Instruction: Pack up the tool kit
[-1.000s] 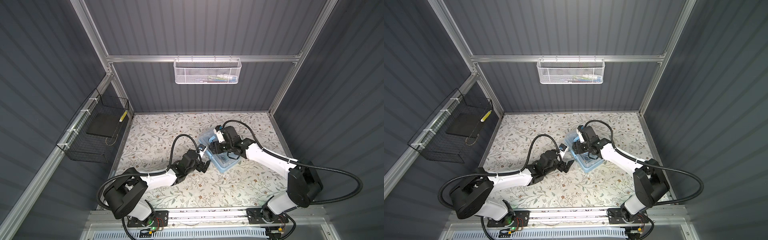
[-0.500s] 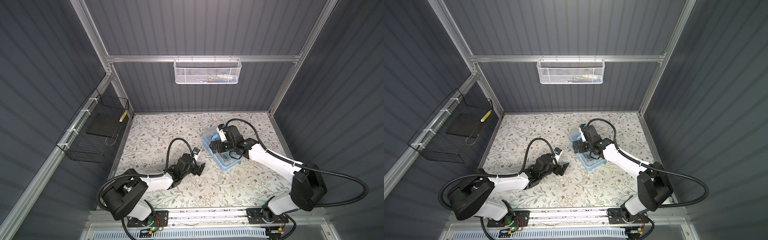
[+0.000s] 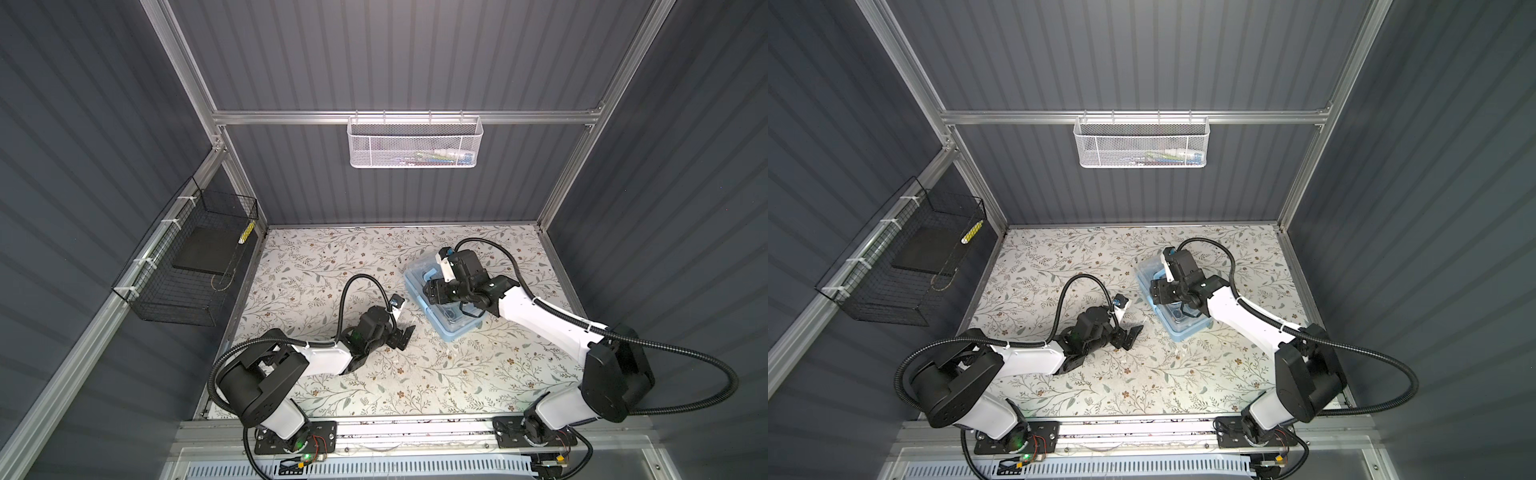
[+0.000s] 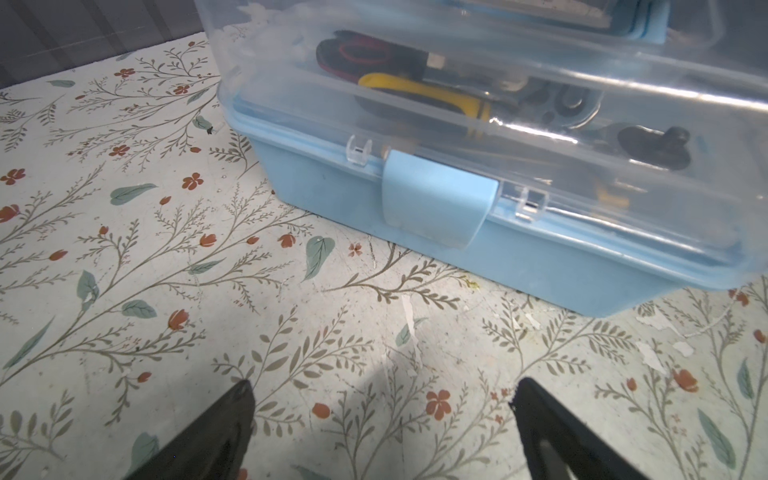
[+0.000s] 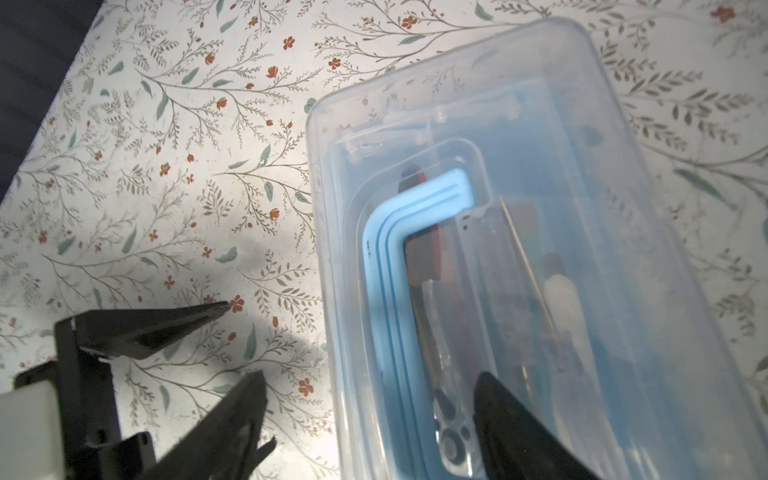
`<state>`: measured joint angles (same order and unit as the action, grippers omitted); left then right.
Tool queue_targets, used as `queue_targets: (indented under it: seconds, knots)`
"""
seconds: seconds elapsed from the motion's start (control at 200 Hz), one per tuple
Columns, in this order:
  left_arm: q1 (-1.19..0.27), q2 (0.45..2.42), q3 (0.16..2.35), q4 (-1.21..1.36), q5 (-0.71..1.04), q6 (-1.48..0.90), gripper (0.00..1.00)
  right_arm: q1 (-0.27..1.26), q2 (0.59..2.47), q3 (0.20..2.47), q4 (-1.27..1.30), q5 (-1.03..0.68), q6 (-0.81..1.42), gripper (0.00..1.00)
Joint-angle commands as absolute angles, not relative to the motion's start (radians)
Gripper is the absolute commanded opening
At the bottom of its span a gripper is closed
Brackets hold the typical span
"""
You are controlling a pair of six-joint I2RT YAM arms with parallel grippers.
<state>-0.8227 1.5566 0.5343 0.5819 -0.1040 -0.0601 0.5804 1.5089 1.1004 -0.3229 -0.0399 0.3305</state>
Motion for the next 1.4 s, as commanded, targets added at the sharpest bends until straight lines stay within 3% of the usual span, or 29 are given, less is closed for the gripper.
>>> queue_targets:
  seconds: [0.0,0.125,0.32,0.415,0.675,0.951,1.396]
  knots:
    - [-0.818,1.549,0.552,0.606,-0.093,-0.073,0.98,0.576,1.526,1.128,-0.345,-0.065,0.348,0.66]
    - [-0.816,1.553,0.554,0.604,-0.095,-0.071,0.98,0.575,1.522,1.126,-0.343,-0.070,0.360,0.58]
    - [-0.808,1.574,0.559,0.626,-0.120,-0.071,0.98,0.576,1.493,1.121,-0.339,-0.046,0.358,0.53]
    - [-0.801,1.603,0.564,0.659,-0.112,-0.073,0.98,0.575,1.467,1.122,-0.354,-0.005,0.354,0.58]
    - [-0.790,1.721,0.605,0.793,-0.076,-0.039,0.95,0.522,1.389,1.078,-0.353,0.036,0.340,0.58]
    - [-0.781,1.851,0.602,1.037,0.045,0.002,0.77,0.453,1.392,1.045,-0.355,0.011,0.302,0.60]
    - [-0.723,1.957,0.583,1.231,0.229,0.013,0.74,0.399,1.452,1.056,-0.341,-0.031,0.293,0.64]
